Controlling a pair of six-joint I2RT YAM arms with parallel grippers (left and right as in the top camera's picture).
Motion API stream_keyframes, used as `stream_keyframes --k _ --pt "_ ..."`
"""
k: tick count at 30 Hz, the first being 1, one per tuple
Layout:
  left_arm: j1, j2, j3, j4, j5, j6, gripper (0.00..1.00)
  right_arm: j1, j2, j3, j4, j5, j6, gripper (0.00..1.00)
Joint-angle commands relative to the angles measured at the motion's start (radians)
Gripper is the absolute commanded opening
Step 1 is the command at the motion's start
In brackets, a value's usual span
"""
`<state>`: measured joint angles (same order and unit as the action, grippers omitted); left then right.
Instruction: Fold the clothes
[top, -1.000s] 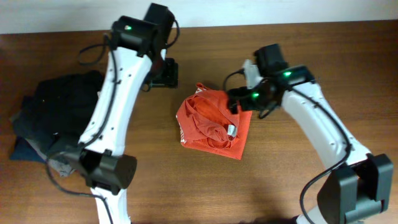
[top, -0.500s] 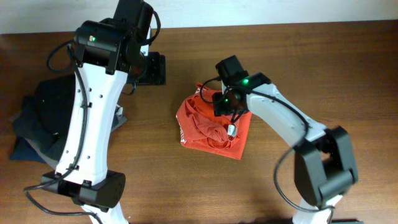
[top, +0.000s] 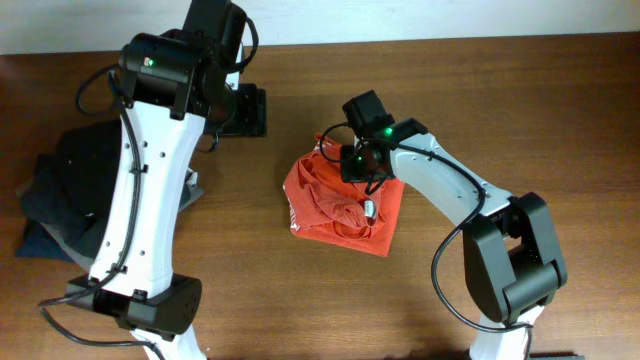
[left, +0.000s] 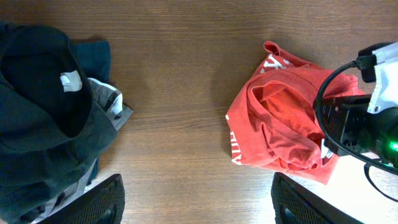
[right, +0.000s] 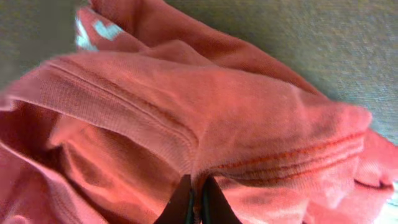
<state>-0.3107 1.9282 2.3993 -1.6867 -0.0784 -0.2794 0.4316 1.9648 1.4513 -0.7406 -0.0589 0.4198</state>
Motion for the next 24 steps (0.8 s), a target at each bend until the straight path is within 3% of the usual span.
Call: stream_keyframes --k 1,10,18,21,24 --pt "0.002 -0.019 0.013 -0.001 0.005 0.016 0.75 -0.019 -0.032 0.007 -0.043 0.073 0.008 0.04" --pt "0.002 -0.019 0.013 -0.001 0.005 0.021 0.76 -0.138 -0.165 0.007 -0.171 0.100 -0.048 0.04" --pt "-0.009 -0.019 0.012 -0.001 0.064 0.056 0.80 -0.253 -0.172 0.007 -0.182 0.098 -0.048 0.04" --pt "-0.021 -0.019 0.012 -0.001 0.064 0.069 0.80 -0.268 -0.172 0.007 -0.177 0.105 -0.048 0.17" --pt "-0.028 -0.019 0.012 -0.001 0.064 0.072 0.80 -0.282 -0.172 0.007 -0.188 0.123 -0.048 0.22"
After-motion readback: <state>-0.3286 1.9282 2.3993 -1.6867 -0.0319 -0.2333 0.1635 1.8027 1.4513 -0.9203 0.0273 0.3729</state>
